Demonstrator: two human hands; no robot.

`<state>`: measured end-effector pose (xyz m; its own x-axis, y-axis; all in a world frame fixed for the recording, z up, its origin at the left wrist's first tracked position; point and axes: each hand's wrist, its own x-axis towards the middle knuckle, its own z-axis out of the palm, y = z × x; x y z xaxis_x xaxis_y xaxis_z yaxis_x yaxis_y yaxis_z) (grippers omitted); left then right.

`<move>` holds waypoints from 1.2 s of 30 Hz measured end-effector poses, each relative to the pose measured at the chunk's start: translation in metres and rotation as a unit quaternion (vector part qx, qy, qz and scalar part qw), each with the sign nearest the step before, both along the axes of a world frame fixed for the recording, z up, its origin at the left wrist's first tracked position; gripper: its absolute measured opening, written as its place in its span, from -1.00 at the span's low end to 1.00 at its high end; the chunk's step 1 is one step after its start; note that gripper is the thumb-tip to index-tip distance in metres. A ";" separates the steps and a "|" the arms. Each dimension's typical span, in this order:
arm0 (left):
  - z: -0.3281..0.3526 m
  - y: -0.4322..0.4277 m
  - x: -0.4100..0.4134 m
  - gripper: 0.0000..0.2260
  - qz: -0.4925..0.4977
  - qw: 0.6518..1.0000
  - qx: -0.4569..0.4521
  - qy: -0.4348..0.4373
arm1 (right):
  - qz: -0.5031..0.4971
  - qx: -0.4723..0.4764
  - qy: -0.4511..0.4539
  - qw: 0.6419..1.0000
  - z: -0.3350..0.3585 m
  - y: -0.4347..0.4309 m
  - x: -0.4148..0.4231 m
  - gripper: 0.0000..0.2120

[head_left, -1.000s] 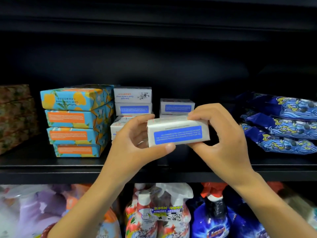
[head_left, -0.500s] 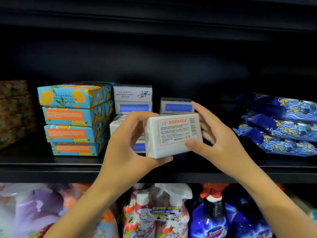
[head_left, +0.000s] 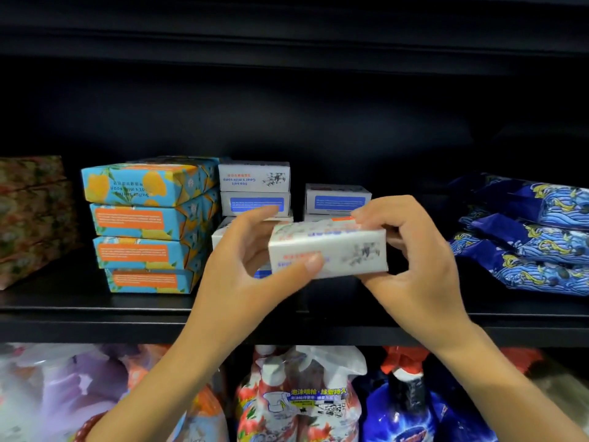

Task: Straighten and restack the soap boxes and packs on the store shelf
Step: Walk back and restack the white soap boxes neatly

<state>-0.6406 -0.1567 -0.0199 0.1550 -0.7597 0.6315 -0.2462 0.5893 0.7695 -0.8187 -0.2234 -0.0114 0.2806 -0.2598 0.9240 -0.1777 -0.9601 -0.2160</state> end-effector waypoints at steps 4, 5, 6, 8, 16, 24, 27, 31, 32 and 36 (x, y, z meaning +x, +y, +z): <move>0.003 0.000 0.004 -0.41 -0.036 0.999 0.026 0.020 | 0.012 -0.067 0.024 0.997 -0.007 -0.003 0.005 -0.66; 0.003 0.001 0.004 -0.45 -0.034 0.999 0.015 0.017 | 0.009 -0.065 0.034 0.997 -0.007 -0.004 0.005 -0.62; 0.003 0.002 0.005 -0.44 -0.029 0.999 0.001 0.015 | 0.006 -0.052 0.049 0.997 -0.007 -0.006 0.003 -0.56; 0.002 0.003 0.007 -0.42 -0.017 1.000 -0.025 0.004 | 0.027 0.029 0.095 0.995 -0.005 -0.007 -0.002 -0.33; -0.011 0.001 0.011 -0.38 0.012 0.996 -0.066 -0.050 | 0.033 0.124 0.101 0.987 -0.005 -0.001 -0.002 -0.31; -0.042 0.005 0.045 -0.79 0.215 0.957 -0.081 -0.178 | 0.027 0.164 -0.028 0.986 0.009 -0.006 0.023 -0.32; -0.048 0.003 0.043 -0.77 0.254 0.924 -0.078 -0.275 | 0.011 0.195 -0.024 0.980 0.021 -0.013 0.043 -0.29; -0.046 0.004 0.040 -0.72 0.261 0.910 -0.012 -0.321 | 0.009 0.219 0.020 0.975 0.027 -0.020 0.069 -0.39; -0.045 0.004 0.040 -0.72 0.257 0.913 -0.005 -0.317 | 0.000 0.219 0.036 0.975 0.026 -0.022 0.073 -0.43; -0.044 0.004 0.041 -0.72 0.252 0.919 0.004 -0.303 | -0.072 0.149 0.085 0.983 0.015 -0.021 0.080 -0.60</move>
<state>-0.5994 -0.1526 -0.0639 0.1099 -0.6928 0.7127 -0.8714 0.2777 0.4043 -0.7383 -0.2446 0.0036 0.3647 -0.5602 0.7437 -0.3643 -0.8209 -0.4398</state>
